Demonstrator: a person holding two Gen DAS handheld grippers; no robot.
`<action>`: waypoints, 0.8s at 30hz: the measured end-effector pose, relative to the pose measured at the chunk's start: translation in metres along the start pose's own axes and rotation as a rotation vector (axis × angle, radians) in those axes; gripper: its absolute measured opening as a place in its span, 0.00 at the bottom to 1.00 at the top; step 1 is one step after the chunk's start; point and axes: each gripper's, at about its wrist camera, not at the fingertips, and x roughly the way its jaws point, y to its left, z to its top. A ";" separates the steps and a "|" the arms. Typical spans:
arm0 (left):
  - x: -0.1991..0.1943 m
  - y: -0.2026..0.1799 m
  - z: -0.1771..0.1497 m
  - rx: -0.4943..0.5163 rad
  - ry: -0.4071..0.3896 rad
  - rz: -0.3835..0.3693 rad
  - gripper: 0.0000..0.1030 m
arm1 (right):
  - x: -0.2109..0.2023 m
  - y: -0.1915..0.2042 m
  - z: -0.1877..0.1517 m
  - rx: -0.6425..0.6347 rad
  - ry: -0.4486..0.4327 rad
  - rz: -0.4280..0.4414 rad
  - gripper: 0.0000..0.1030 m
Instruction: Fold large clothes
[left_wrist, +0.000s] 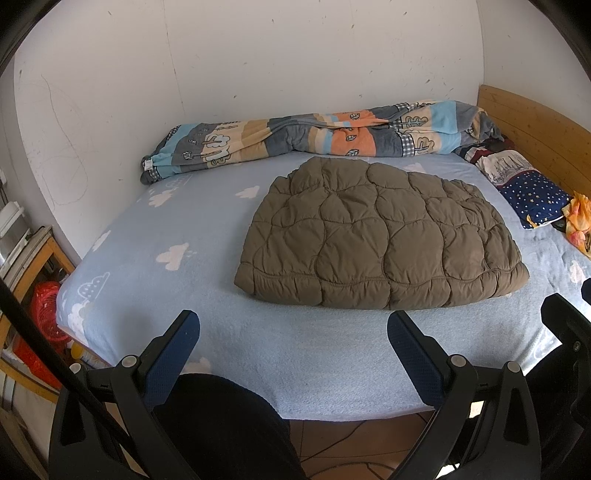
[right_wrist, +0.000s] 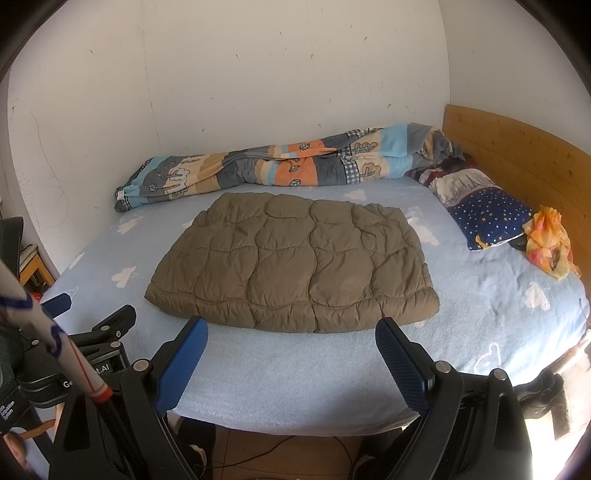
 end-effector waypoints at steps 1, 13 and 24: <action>0.000 0.000 0.000 0.000 0.000 -0.001 0.98 | 0.000 0.000 0.000 0.000 -0.001 0.001 0.92; 0.001 -0.001 -0.001 0.000 0.001 0.003 0.98 | -0.001 -0.002 -0.002 0.000 0.003 0.000 0.92; 0.000 -0.001 0.000 -0.001 0.001 0.003 0.98 | 0.000 -0.001 -0.002 0.000 0.006 0.002 0.92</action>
